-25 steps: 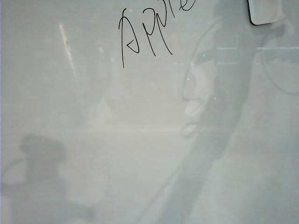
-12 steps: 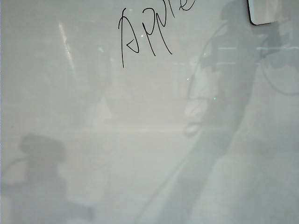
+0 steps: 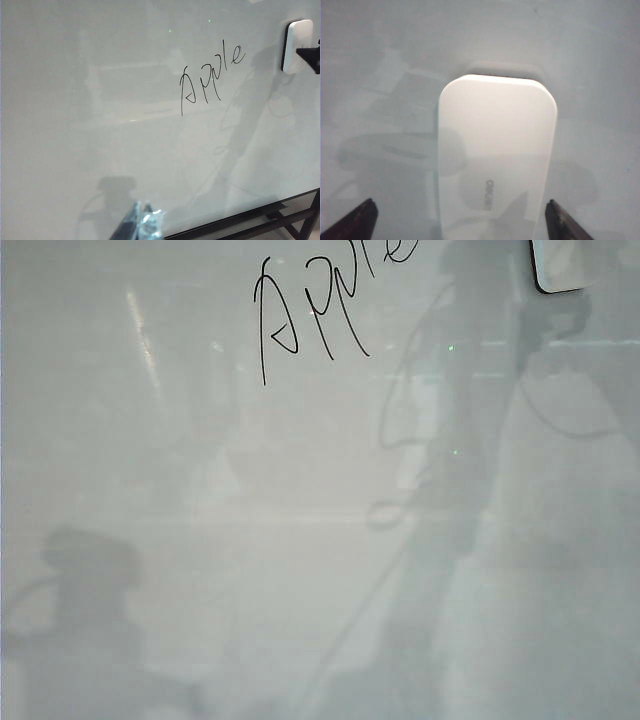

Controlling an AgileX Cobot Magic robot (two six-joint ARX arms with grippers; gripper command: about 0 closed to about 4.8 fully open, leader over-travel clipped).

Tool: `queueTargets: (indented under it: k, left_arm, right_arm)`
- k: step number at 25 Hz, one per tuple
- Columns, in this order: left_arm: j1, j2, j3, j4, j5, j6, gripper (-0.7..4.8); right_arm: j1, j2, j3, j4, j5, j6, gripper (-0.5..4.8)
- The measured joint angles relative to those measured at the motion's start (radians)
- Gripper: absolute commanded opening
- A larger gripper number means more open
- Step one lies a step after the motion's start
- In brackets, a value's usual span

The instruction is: Grab the whiteboard eraser that is attached to the surface of the whiteboard and use it to clean the writing on the whiteboard.

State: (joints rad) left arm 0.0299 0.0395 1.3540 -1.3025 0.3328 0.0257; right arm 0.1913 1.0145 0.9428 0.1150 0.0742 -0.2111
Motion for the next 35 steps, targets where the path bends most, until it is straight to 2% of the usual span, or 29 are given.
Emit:
queueTargets:
  k: [5, 17, 21, 30, 35]
  left_arm:
    - [0.0, 0.0, 0.0, 0.0, 0.0, 0.0, -0.05]
    - [0.0, 0.0, 0.0, 0.0, 0.0, 0.0, -0.05]
    - [0.0, 0.0, 0.0, 0.0, 0.0, 0.0, -0.05]
    - [0.0, 0.0, 0.0, 0.0, 0.0, 0.0, -0.05]
    - [0.0, 0.0, 0.0, 0.0, 0.0, 0.0, -0.05]
  right_arm:
    - [0.004, 0.051, 0.0, 0.014, 0.058, -0.009, 4.74]
    - [0.006, 0.104, 0.0, 0.118, 0.059, -0.011, 4.7]
    - [0.006, 0.11, 0.0, 0.147, 0.06, -0.011, 4.16]
    - [0.006, 0.136, 0.003, 0.2, 0.082, -0.011, 4.14]
    - [0.006, 0.18, 0.003, 0.244, 0.088, -0.011, 3.56]
